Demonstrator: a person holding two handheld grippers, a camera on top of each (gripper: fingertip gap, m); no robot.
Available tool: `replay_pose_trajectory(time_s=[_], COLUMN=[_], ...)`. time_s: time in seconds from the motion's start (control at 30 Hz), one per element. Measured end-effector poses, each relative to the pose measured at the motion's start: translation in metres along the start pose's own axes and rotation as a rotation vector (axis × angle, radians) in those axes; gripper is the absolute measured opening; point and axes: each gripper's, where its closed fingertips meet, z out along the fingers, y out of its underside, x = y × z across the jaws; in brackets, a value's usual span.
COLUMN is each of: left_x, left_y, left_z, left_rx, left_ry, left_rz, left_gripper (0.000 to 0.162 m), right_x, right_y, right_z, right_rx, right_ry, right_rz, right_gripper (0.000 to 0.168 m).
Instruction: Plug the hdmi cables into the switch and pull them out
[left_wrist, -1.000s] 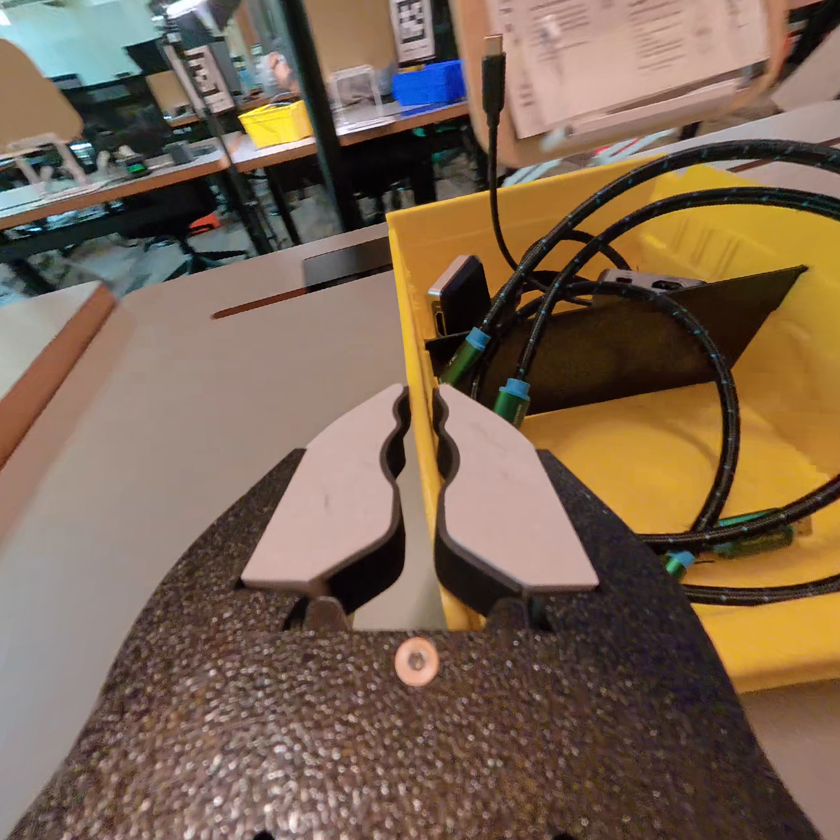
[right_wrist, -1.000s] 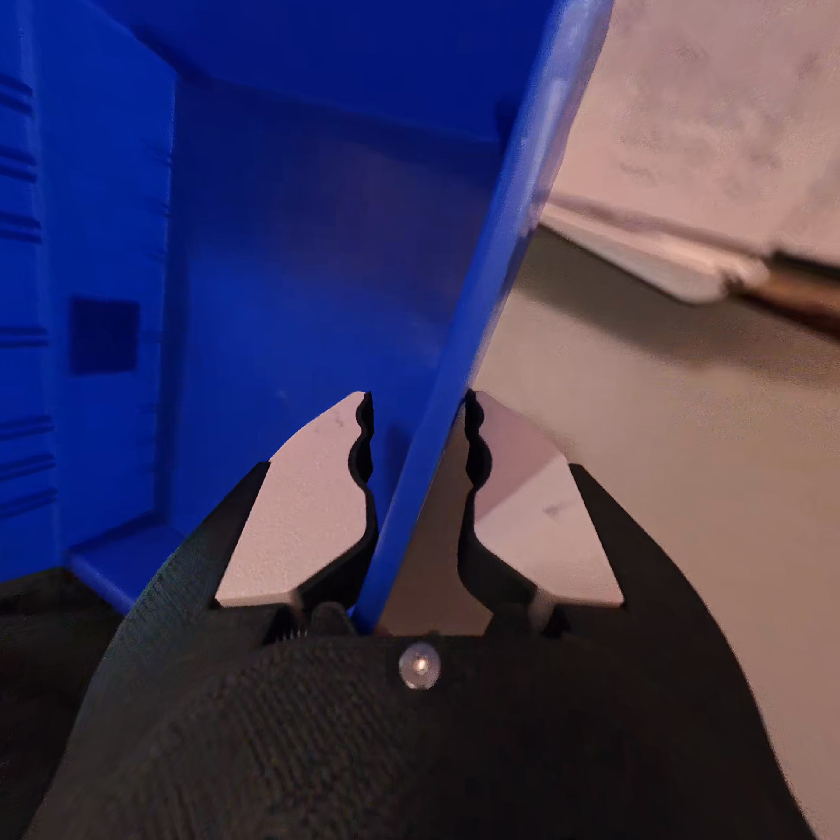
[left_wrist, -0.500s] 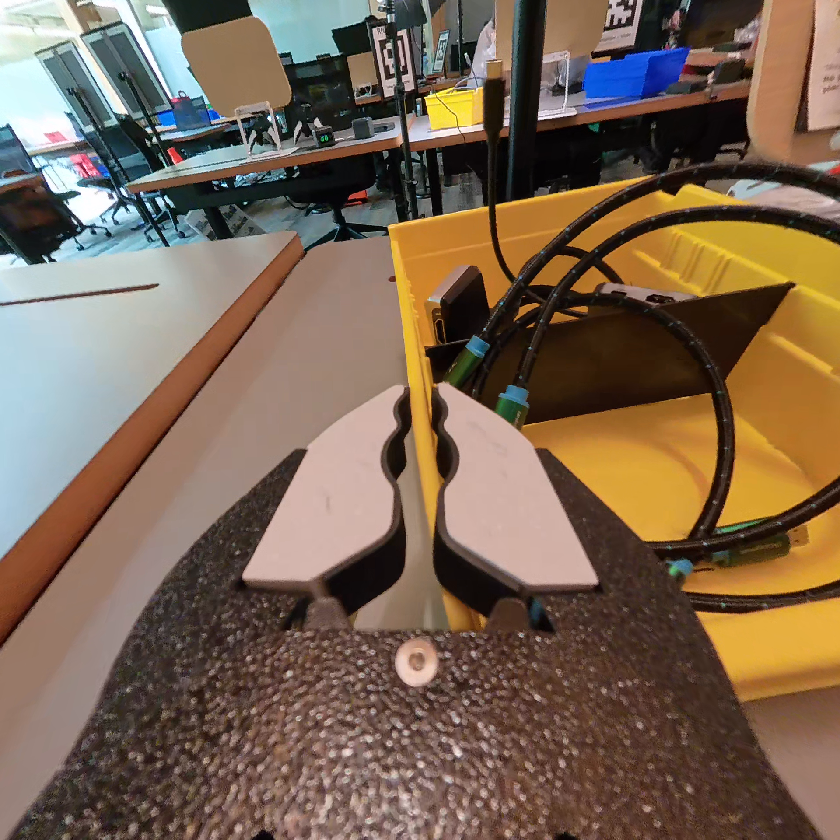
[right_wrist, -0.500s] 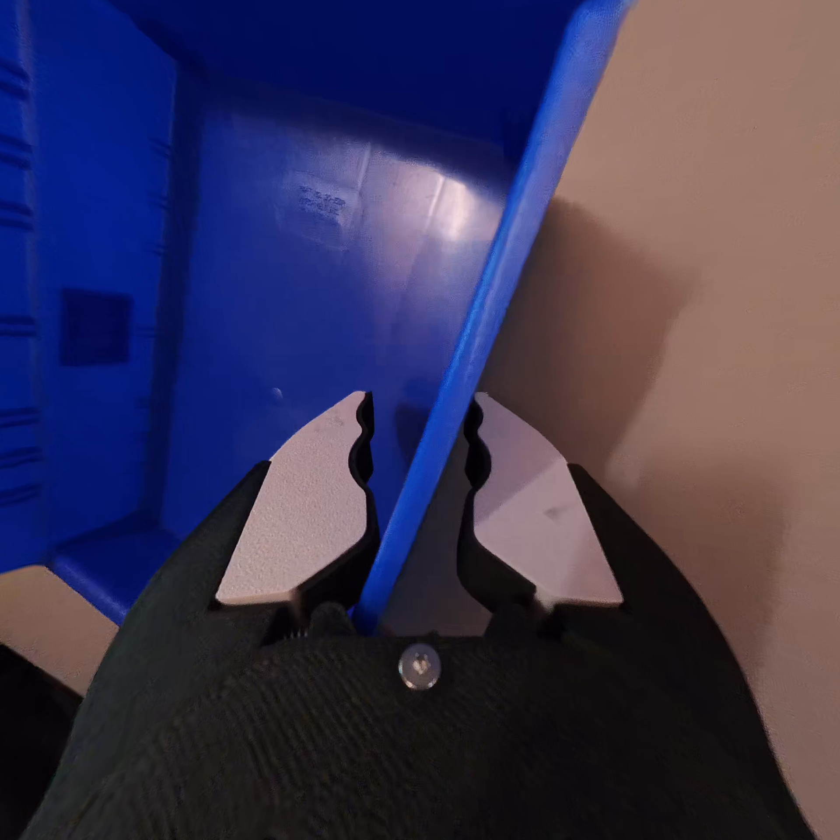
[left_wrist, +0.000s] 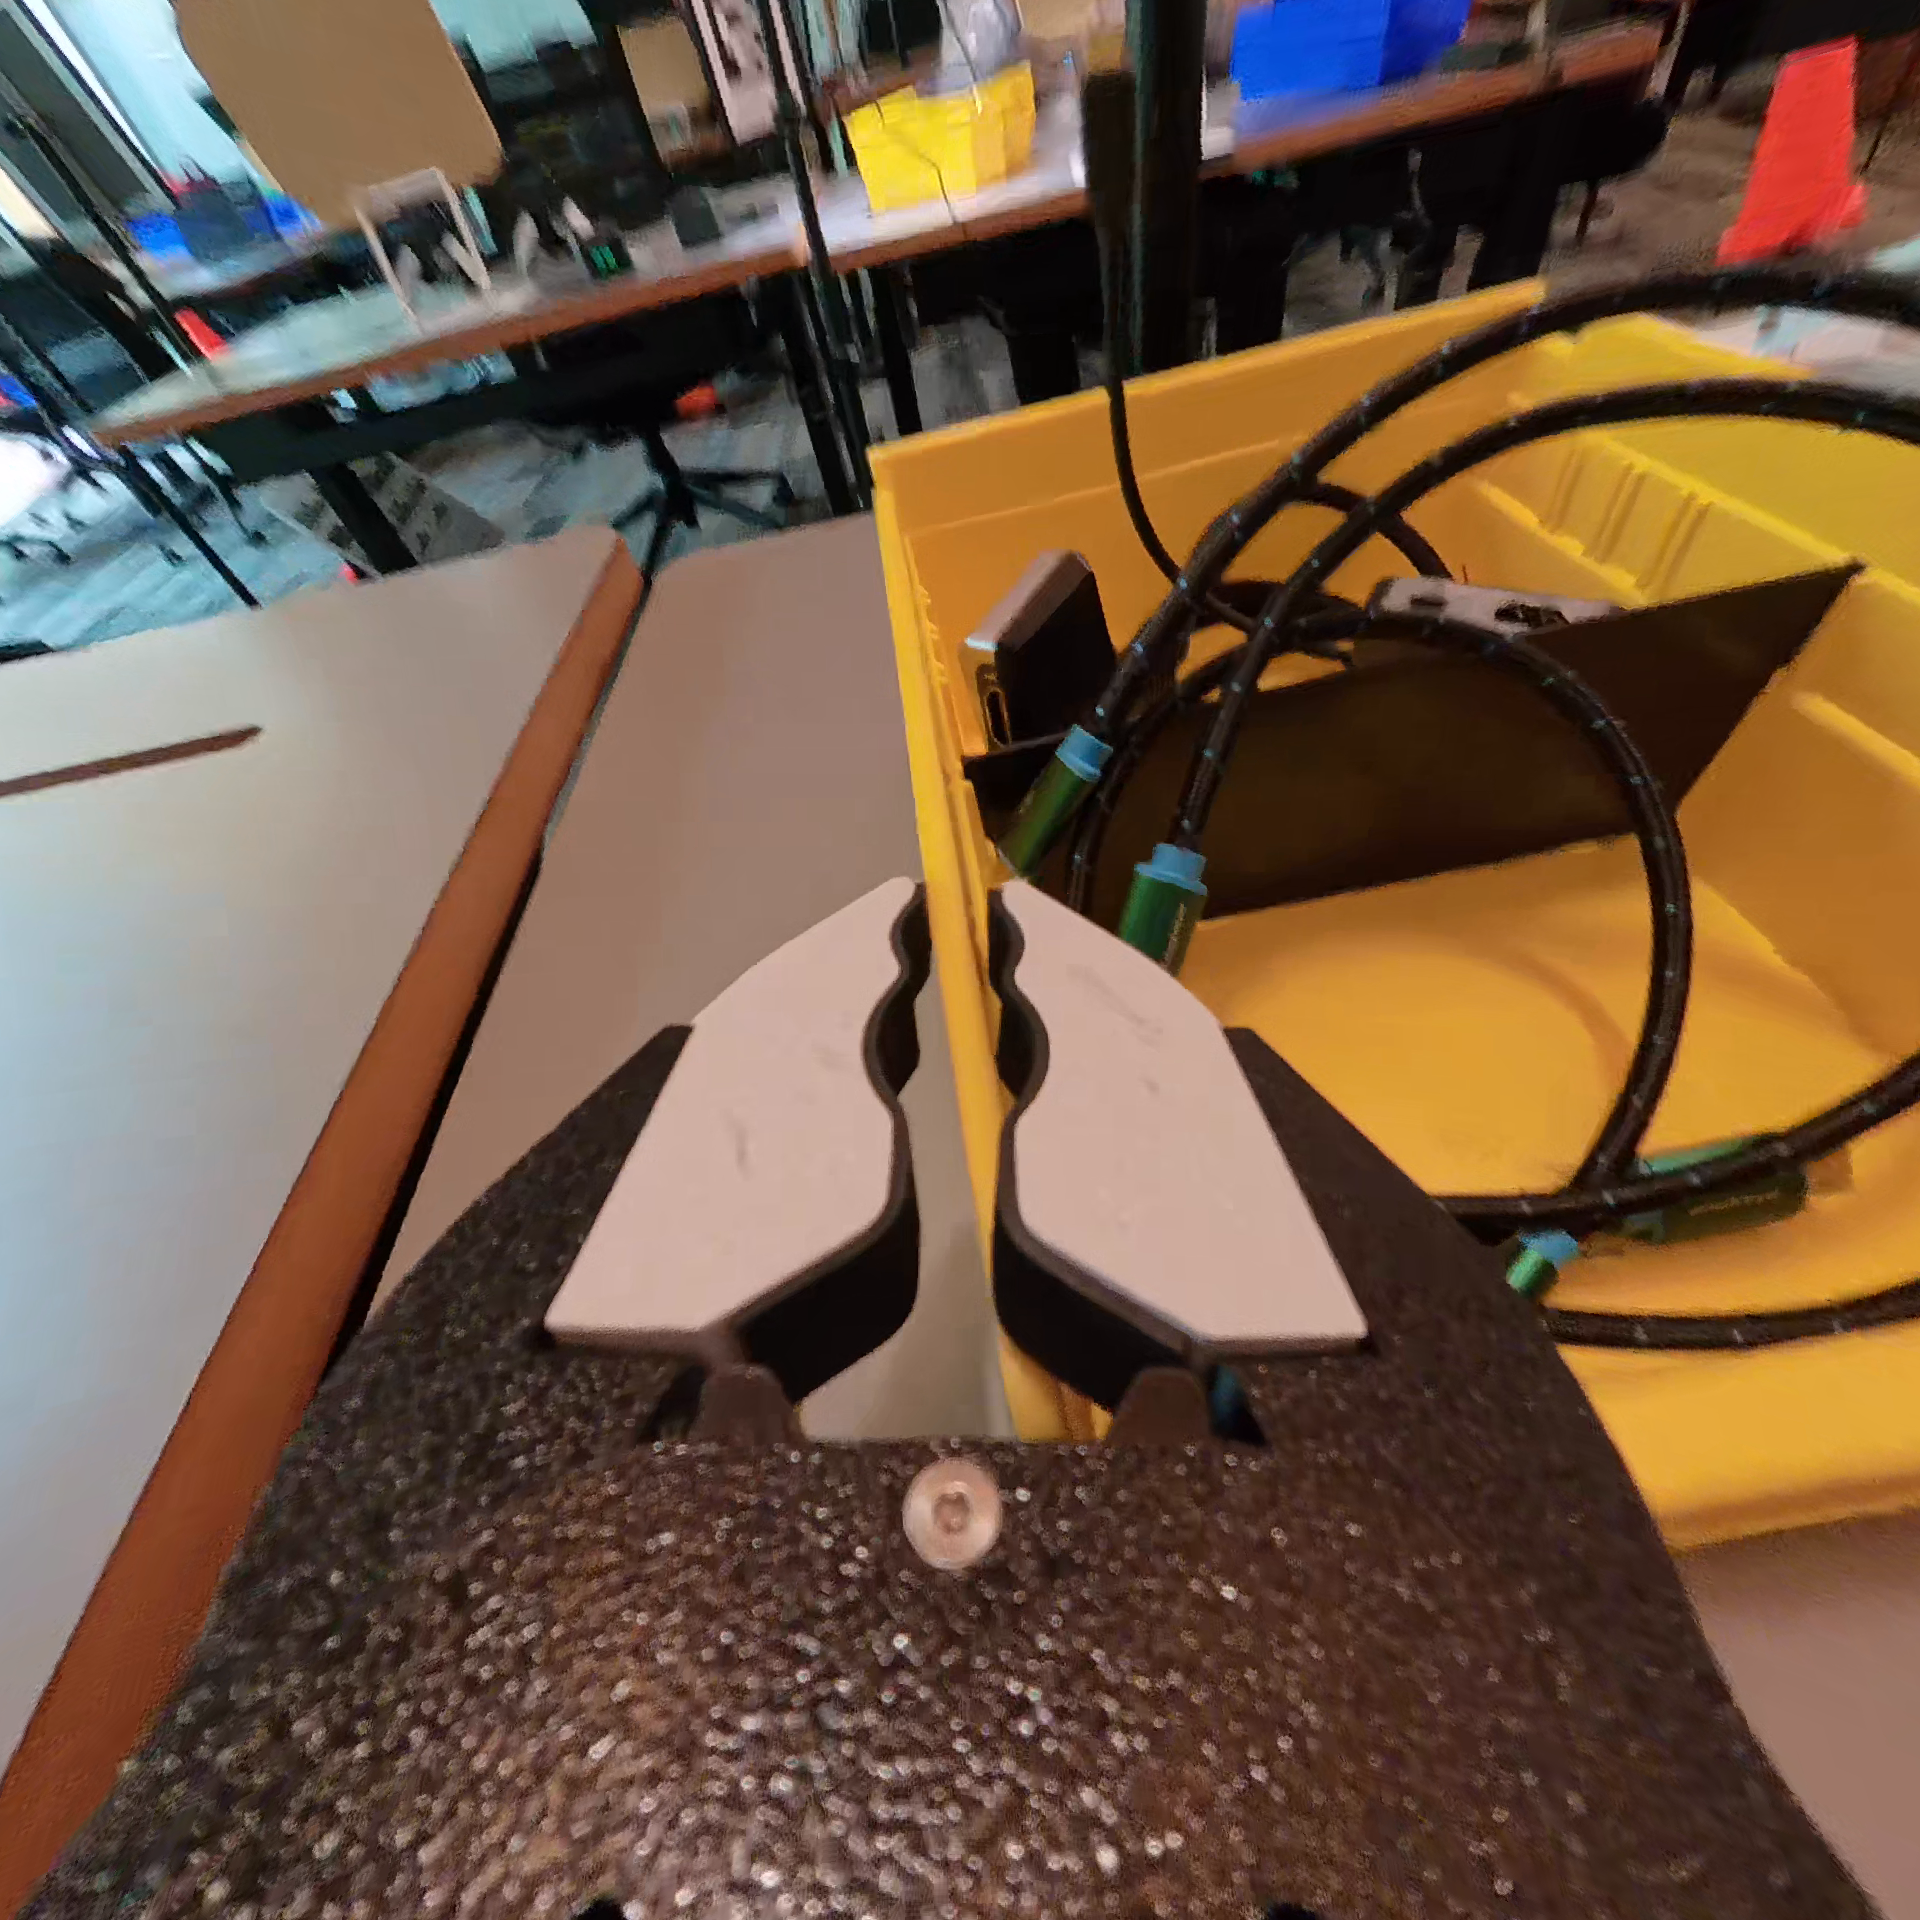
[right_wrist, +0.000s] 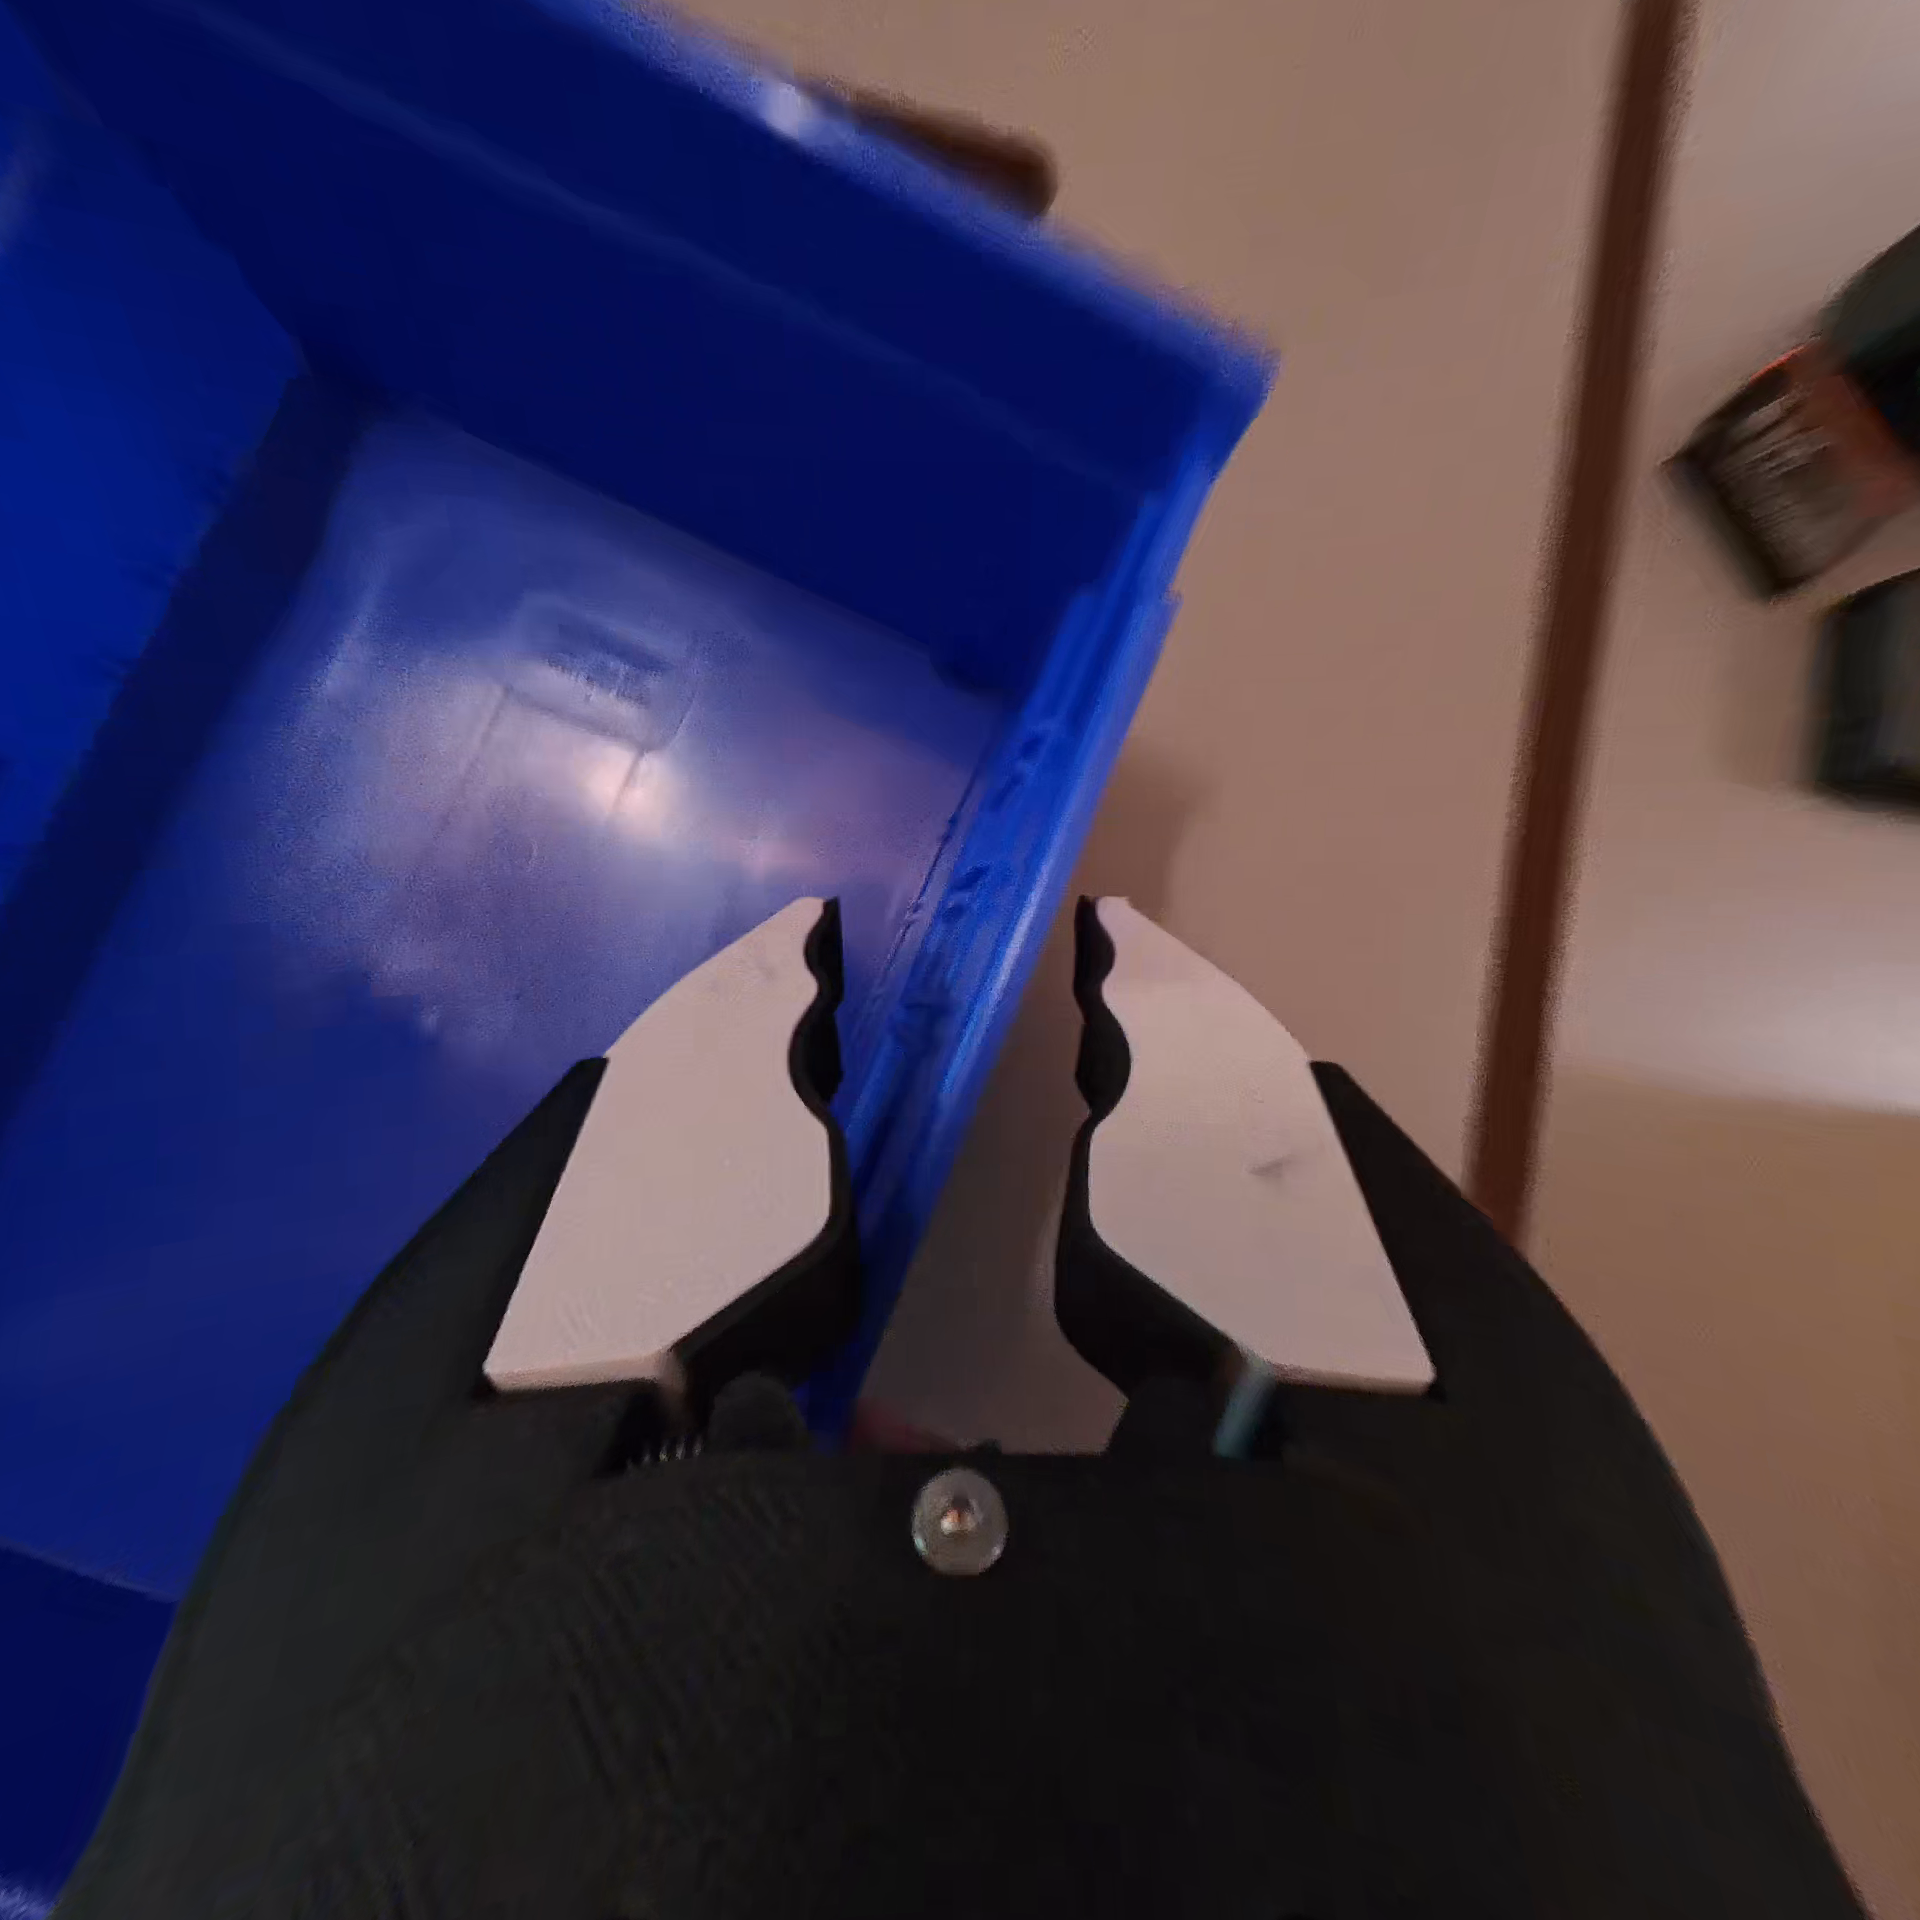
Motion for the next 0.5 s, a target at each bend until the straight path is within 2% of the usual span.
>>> replay_pose_trajectory(time_s=[0.1,0.17,0.2,0.3,0.37,0.43,0.5], left_x=[0.003,0.010,0.010,0.021,0.040,0.062,0.077], left_y=[0.004,-0.014,-0.027,-0.062,-0.075,-0.088,-0.103], left_z=[-0.006,-0.015,-0.018,-0.018,-0.012,0.000,0.020], left_rx=[-0.160,-0.152,-0.143,-0.180,-0.297,-0.417,-0.503], left_ry=[0.046,0.116,0.126,0.202,0.303,0.414,0.477], left_rz=[0.066,0.077,0.069,0.012,-0.037,-0.105,-0.209], left_gripper=[0.029,0.042,0.048,0.046,0.046,0.054,0.060], right_x=[0.017,0.010,-0.004,-0.069,-0.111,-0.149,-0.177], right_y=[-0.025,-0.029,-0.032,-0.031,-0.020,-0.006,0.011], right_z=[-0.051,-0.090,-0.106,-0.142,-0.154,-0.162,-0.160], right_rx=[0.136,0.220,0.294,0.517,0.613,0.692,0.698], right_ry=[0.184,0.235,0.199,-0.023,-0.163,-0.285,-0.370], right_rz=[-0.053,-0.047,-0.039,-0.032,-0.021,-0.018,-0.047], right_gripper=[0.057,0.062,0.064,0.064,0.064,0.063,0.064])
